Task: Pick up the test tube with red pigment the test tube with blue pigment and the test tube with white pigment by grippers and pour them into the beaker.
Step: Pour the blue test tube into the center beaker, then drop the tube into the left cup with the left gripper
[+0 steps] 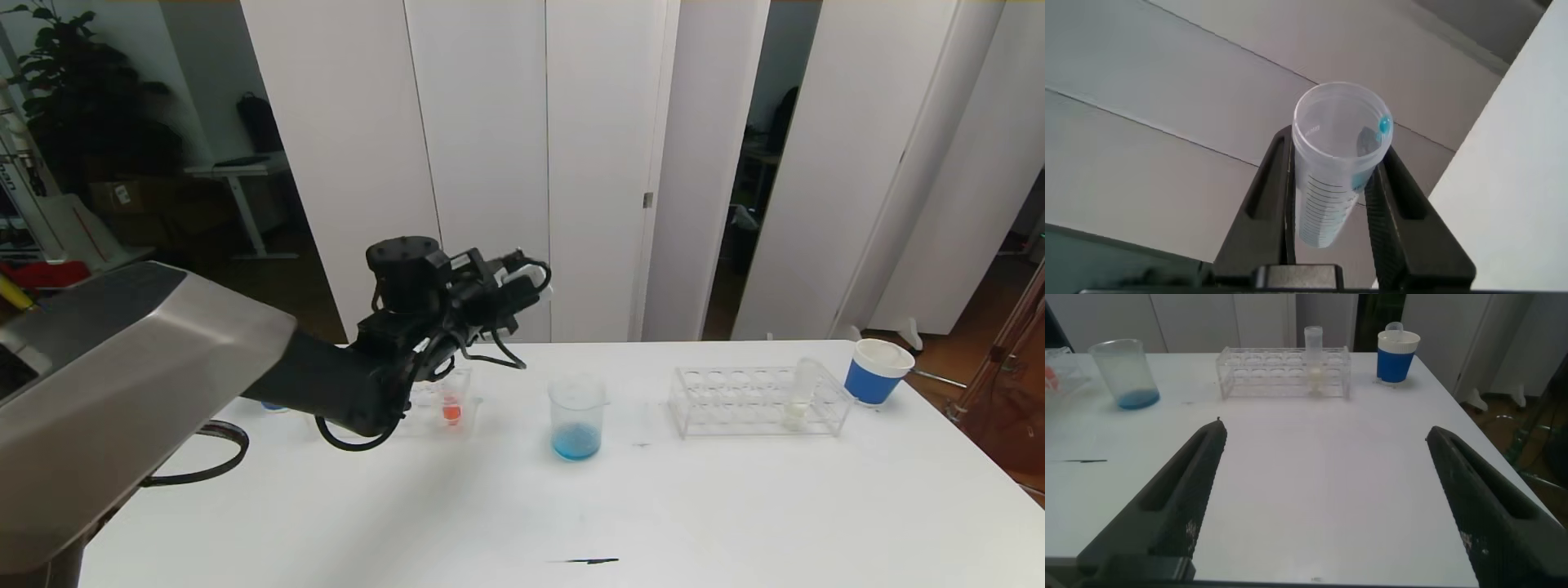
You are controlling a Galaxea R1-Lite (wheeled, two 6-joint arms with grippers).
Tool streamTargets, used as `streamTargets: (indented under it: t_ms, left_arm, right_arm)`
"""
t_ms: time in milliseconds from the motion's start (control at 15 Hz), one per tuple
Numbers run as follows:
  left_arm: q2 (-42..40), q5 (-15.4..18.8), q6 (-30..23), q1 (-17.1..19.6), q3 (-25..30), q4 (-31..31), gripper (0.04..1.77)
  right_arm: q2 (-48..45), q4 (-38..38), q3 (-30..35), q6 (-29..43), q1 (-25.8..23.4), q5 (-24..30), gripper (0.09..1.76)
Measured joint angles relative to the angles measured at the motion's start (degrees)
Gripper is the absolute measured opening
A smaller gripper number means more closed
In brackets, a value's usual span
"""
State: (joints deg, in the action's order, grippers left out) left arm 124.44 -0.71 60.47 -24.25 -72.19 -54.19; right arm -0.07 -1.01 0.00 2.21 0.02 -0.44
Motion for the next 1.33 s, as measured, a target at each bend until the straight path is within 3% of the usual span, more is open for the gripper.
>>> streamTargets:
  t_ms: [267,467,667,1000,1333]
  left_arm:
    - [-8.57,-7.83,-22.26,2.32,0.23,13.18,0.58]
    - [-15.26,-9.24,-38.72,7.39,1.52,24.56,0.58]
    - [-20.42,-8.98,-49.64,13.03,6.79,29.27,0.58]
    - [-24.94,-8.11,-61.67,16.64,16.82,29.66,0.58]
    - [-26.3,-8.28,-62.78,17.51,23.91,29.03,0.58]
  right_arm:
    - [0.0,-0.02,0.0,0.02,-0.02,-0.02,1.75]
    - [0.0,-0.02,0.0,0.0,-0.02,0.0,1.75]
    - [0.0,-0.02,0.0,0.0,0.0,0.0,1.75]
    - [0.0,-0.02,0.0,0.0,0.0,-0.02,1.75]
    - [0.0,0.0,0.0,0.0,0.0,0.02,1.75]
